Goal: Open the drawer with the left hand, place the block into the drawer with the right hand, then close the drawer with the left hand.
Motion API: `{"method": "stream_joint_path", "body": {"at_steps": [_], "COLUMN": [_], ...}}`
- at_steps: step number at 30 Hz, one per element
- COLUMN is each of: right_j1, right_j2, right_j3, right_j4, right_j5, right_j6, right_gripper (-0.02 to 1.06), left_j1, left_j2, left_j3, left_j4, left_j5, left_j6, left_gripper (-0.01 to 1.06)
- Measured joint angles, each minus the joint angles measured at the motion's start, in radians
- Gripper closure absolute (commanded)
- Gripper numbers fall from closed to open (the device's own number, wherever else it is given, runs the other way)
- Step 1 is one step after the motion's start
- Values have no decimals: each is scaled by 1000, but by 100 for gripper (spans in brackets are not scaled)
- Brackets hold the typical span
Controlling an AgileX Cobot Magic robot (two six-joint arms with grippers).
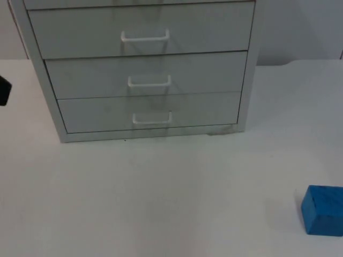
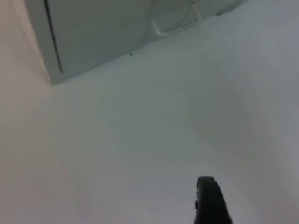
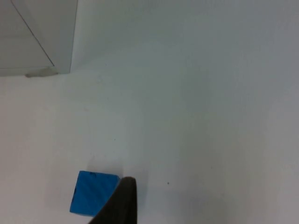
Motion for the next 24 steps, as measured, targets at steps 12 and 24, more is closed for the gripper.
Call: {"method": "stream_joint_path", "body": {"at_steps": [12, 24], "right_j1": [0, 0], "right_j2": [0, 0], "right_j3": [0, 21], "right_j4": [0, 0], "right_j5": [0, -10], "right_j6": [0, 0], "right_gripper": [-1, -1], "left_j1": [-418, -688], "left_j2": [291, 544], "left_j3": [-168, -180], "left_j4": [248, 785], "left_j5": [-192, -342], "left_j6": [-30, -292], "left_gripper": [57, 35]}}
